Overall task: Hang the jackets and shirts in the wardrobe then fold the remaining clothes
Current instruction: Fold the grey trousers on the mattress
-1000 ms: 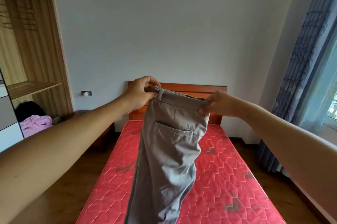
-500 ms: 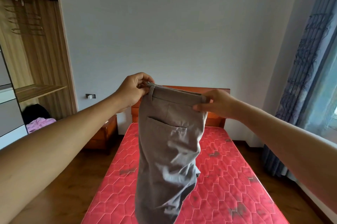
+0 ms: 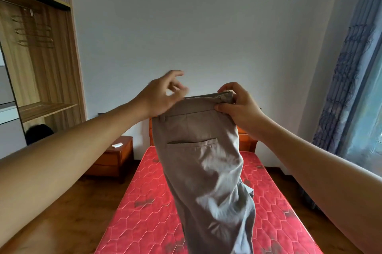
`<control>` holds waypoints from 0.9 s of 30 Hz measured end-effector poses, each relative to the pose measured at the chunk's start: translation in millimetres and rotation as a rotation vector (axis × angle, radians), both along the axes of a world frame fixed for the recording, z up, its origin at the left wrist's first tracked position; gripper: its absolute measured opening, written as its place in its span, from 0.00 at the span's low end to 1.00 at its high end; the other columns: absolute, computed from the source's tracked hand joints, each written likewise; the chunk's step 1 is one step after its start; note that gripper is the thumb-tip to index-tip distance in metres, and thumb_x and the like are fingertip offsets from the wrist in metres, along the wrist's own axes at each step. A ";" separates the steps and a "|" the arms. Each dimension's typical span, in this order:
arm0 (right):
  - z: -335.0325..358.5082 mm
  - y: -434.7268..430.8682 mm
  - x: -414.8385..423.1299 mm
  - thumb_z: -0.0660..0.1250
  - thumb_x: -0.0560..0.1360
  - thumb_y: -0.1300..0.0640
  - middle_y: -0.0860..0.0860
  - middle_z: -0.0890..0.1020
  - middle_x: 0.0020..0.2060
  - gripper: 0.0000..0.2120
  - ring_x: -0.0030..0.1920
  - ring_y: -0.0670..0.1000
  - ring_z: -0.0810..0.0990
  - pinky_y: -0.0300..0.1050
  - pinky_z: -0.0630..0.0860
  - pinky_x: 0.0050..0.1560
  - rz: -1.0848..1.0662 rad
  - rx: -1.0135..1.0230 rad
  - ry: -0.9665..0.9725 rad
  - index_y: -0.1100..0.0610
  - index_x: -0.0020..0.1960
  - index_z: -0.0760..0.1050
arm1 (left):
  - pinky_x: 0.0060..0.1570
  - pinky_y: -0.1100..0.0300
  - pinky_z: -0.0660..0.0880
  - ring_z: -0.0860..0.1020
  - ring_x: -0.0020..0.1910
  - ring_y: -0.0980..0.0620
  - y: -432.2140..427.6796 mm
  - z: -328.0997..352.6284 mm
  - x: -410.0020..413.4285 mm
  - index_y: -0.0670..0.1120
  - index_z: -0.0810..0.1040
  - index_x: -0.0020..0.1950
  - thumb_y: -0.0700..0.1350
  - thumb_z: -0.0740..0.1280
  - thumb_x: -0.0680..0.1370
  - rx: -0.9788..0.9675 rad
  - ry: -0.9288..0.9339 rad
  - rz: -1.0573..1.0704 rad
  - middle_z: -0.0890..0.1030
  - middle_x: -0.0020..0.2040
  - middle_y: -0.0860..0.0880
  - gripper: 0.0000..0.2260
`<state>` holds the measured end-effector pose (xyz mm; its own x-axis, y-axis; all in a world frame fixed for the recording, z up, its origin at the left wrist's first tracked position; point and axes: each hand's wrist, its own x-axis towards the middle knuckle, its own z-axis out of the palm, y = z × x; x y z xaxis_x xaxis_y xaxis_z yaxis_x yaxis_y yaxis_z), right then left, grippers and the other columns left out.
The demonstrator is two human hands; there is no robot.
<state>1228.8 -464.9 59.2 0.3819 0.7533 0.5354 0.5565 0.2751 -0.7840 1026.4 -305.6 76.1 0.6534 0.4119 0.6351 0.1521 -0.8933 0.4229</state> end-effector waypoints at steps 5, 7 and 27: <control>6.7 -9.3 -4.0 0.71 0.73 0.71 0.57 0.85 0.47 0.19 0.43 0.52 0.83 0.52 0.81 0.46 0.053 0.009 0.034 0.56 0.59 0.72 | 0.41 0.56 0.71 0.78 0.46 0.53 -32.0 19.3 39.4 0.51 0.74 0.58 0.68 0.64 0.76 0.320 0.529 0.094 0.79 0.46 0.54 0.23; 7.2 -18.1 0.1 0.72 0.74 0.68 0.54 0.86 0.47 0.19 0.43 0.50 0.84 0.47 0.82 0.43 0.064 0.025 0.085 0.57 0.61 0.70 | 0.36 0.56 0.68 0.76 0.40 0.53 -33.0 18.9 49.6 0.48 0.73 0.50 0.64 0.64 0.78 0.294 0.507 0.019 0.76 0.40 0.52 0.19; -192.9 -29.1 101.0 0.69 0.68 0.31 0.54 0.82 0.44 0.24 0.43 0.49 0.78 0.51 0.77 0.44 -0.104 -0.371 -0.008 0.49 0.52 0.75 | 0.36 0.49 0.70 0.72 0.33 0.51 -35.2 56.3 66.6 0.50 0.66 0.42 0.57 0.63 0.82 0.479 0.260 0.185 0.73 0.33 0.51 0.14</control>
